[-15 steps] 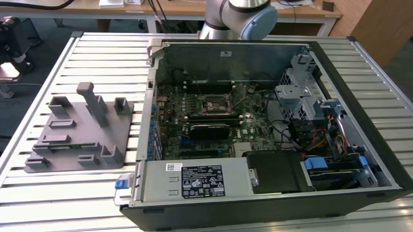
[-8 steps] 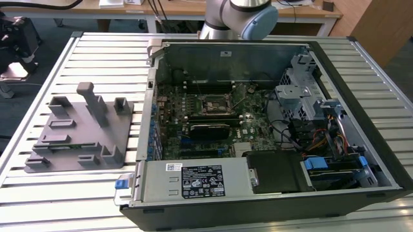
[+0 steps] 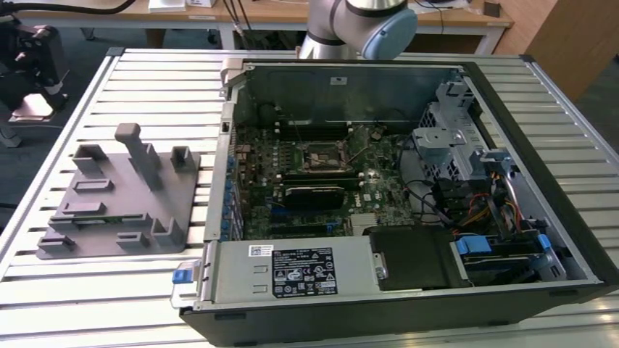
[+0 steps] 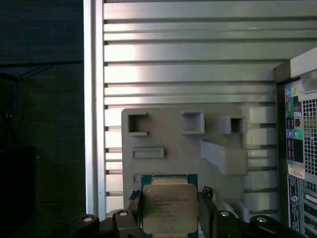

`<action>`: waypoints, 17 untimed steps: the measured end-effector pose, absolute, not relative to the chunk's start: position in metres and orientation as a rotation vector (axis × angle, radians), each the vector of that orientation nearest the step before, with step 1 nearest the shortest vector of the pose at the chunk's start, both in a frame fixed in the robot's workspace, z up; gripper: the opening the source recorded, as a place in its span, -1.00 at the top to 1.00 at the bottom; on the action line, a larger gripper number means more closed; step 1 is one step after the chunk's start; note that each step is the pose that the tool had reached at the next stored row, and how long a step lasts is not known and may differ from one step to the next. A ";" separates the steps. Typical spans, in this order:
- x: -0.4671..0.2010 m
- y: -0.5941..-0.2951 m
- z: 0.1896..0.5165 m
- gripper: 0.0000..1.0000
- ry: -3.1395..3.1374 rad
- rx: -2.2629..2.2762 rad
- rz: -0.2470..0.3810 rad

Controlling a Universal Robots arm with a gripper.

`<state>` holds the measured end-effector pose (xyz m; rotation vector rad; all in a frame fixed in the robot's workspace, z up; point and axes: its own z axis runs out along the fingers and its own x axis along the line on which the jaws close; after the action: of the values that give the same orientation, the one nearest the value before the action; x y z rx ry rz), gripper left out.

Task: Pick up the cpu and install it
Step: 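Pick up the cpu and move it towards the insertion slot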

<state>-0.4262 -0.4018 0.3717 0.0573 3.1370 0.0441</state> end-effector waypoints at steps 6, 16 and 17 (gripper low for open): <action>-0.418 -0.402 0.372 -0.08 3.137 0.057 0.044; -0.406 -0.402 0.372 -0.08 3.137 0.057 0.044; -0.405 -0.402 0.372 -0.08 3.137 0.057 0.044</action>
<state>-0.4052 -0.4018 0.3716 0.0573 3.1370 0.0441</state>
